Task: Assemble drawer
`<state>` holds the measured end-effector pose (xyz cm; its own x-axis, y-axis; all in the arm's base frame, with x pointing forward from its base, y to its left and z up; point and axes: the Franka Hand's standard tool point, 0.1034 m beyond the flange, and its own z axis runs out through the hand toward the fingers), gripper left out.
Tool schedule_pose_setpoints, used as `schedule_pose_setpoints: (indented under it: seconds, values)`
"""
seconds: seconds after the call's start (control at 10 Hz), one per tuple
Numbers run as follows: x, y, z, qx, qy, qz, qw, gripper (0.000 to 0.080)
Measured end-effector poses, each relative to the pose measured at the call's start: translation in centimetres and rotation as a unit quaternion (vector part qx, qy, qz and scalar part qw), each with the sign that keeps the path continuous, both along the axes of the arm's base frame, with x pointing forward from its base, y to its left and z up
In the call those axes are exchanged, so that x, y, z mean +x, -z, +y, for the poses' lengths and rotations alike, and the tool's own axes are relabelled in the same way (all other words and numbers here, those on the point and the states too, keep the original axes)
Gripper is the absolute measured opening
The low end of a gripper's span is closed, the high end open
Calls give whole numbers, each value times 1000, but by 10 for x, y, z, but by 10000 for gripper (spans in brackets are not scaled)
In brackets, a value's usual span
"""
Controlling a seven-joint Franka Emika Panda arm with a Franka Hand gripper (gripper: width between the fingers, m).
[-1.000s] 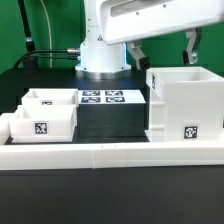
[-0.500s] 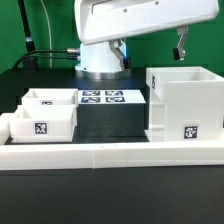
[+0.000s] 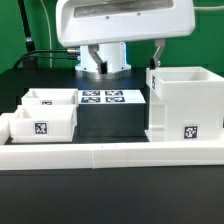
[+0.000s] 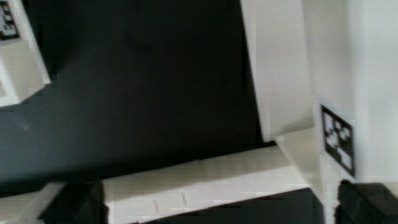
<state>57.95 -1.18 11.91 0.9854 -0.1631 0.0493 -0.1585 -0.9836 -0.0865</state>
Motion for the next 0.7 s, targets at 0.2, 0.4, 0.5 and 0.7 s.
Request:
schedule_pose_setpoints:
  seconds: [0.2,0.4,0.5,0.7]
  values:
    - [-7,10,-25,-7,-2,-8,1000,649]
    - [-7,10,-22,-6,-3,-7,1000,649]
    - [-7,10,-22,-6,-2,-7,1000,649]
    - [-7,10,-22,-6,-3,-7,1000,649]
